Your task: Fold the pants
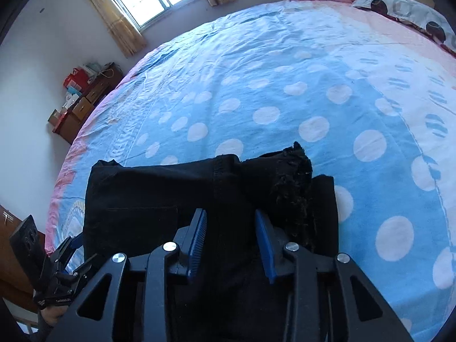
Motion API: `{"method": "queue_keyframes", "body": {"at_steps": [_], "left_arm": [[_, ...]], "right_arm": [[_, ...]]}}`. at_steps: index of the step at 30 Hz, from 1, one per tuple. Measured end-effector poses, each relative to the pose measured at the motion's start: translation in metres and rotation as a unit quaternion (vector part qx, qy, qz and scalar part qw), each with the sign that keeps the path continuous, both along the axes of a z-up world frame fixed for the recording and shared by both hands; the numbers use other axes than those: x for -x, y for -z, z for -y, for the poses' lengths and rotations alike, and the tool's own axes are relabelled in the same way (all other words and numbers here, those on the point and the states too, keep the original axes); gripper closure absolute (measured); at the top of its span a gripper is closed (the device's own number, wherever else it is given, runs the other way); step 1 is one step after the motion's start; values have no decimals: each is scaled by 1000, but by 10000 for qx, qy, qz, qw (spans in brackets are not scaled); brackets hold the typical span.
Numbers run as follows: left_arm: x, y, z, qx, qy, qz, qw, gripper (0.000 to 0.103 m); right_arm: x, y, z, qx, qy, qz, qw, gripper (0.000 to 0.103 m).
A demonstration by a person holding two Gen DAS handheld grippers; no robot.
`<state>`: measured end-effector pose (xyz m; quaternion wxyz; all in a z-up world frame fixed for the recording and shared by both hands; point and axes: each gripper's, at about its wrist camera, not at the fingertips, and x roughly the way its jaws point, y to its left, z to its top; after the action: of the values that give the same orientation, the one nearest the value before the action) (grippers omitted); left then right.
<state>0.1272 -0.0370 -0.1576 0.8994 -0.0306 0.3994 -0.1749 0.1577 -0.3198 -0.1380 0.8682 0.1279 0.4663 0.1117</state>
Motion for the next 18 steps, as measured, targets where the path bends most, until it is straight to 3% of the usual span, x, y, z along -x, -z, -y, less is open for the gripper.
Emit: {"method": "queue_keyframes", "body": {"at_steps": [4, 7, 11, 14, 16, 18], "left_arm": [[-1, 2, 0, -28, -52, -29, 10000, 0], [-1, 1, 0, -26, -45, -33, 10000, 0], [-1, 2, -2, -6, -18, -49, 10000, 0], [0, 2, -2, -15, 3, -37, 10000, 0], [1, 2, -3, -5, 18, -34, 10000, 0], [3, 1, -3, -16, 17, -29, 10000, 0]], "right_arm": [[13, -38, -29, 631, -86, 558, 9964, 61], [9, -49, -60, 458, -652, 684, 9945, 58], [1, -48, -108, 584, -1271, 800, 9869, 58], [-13, -33, -129, 126, -1700, 499, 9841, 57], [-32, -7, -138, 362, -1678, -87, 9851, 57], [-42, 8, -140, 491, -1655, -256, 9847, 55]]}}
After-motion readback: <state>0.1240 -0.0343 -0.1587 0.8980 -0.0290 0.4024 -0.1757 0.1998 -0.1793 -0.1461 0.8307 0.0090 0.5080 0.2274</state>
